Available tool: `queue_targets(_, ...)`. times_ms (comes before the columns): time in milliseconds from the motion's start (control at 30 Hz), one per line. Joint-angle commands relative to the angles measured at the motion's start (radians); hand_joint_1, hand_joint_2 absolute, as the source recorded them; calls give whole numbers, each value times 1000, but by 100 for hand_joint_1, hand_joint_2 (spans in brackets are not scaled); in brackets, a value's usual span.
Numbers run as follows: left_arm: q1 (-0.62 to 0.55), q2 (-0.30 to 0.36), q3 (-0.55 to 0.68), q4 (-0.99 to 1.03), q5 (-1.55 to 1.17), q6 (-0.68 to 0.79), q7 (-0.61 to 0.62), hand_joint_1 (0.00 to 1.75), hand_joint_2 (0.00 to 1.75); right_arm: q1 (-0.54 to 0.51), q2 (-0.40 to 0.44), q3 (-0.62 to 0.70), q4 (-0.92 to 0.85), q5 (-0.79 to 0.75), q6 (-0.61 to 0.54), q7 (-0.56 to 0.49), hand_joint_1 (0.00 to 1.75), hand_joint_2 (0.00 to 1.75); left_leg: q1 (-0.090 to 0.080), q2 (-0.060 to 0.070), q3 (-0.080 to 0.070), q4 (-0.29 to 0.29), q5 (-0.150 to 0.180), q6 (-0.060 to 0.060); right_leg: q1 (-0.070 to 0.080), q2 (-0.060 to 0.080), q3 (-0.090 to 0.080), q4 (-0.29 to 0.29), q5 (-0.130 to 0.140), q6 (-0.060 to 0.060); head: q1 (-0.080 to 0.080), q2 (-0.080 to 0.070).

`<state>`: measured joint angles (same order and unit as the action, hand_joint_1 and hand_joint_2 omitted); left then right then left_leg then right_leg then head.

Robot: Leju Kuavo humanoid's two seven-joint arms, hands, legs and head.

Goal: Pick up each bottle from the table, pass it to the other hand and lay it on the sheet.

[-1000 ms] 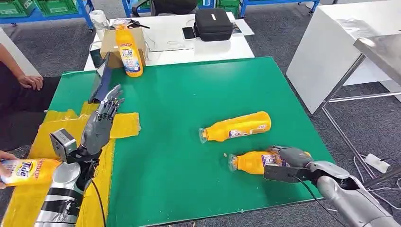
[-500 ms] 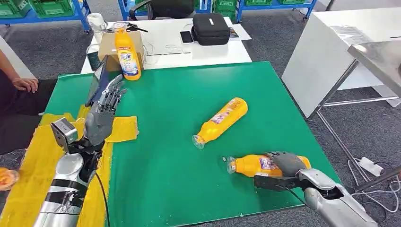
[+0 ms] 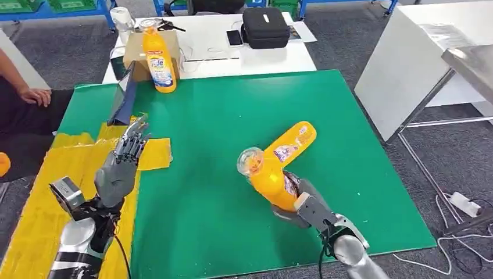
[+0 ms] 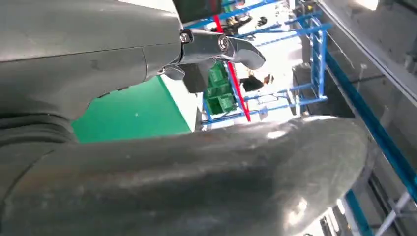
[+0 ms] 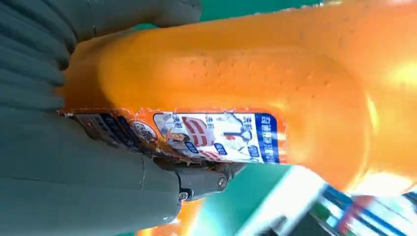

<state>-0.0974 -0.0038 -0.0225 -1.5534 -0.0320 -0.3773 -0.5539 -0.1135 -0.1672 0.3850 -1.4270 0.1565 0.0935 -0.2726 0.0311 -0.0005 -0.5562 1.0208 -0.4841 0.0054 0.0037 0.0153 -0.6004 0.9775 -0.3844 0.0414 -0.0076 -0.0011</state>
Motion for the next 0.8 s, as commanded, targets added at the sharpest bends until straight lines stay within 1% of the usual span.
queue_targets(33, 2, -72, -55, -45, 54, 5, 56, 0, 175, -39, 190, -35, -115, -55, -29, -20, 175, 175, -2, 0, -5, 1, 0, 1, -2, -1, -5, 2, 0, 0, 0, 0)
queue_targets(167, -24, -91, -128, -45, 98, 24, 76, 0, 175, -87, 235, 27, -53, -46, -74, -4, 175, 175, -5, 0, -8, 0, 1, 1, -6, -1, -10, 4, 0, -1, 0, 0)
queue_targets(333, -32, -90, -154, -40, 113, 31, 79, 0, 175, -106, 245, 51, -17, -39, -91, -7, 175, 175, -5, -1, -9, 0, 1, 0, -6, -2, -9, 2, 1, 0, 0, 0)
queue_targets(467, -60, -105, -216, -26, 113, 33, 92, 0, 175, -184, 297, 101, 103, -20, -110, 18, 175, 175, -5, -1, -10, 0, 1, 0, -5, -1, -10, 3, 1, -1, 0, 0)
queue_targets(567, -73, -108, -241, -16, 113, 44, 99, 0, 175, -217, 314, 122, 160, -16, -115, 25, 175, 175, -6, 0, -10, 0, 2, 1, -7, -1, -12, 3, 2, -1, 0, 0)
queue_targets(667, -86, -96, -264, -6, 113, 53, 106, 0, 175, -240, 322, 164, 222, -3, -102, 38, 175, 175, -6, -1, -10, -1, 2, 1, -6, -2, -11, 2, 1, -1, 0, 0)
queue_targets(800, -98, -93, -272, 8, 115, 58, 109, 0, 175, -259, 354, 283, 330, 69, -69, 64, 175, 175, -6, 0, -8, -2, 2, 1, -6, -1, -10, 2, 1, -1, 0, 0)
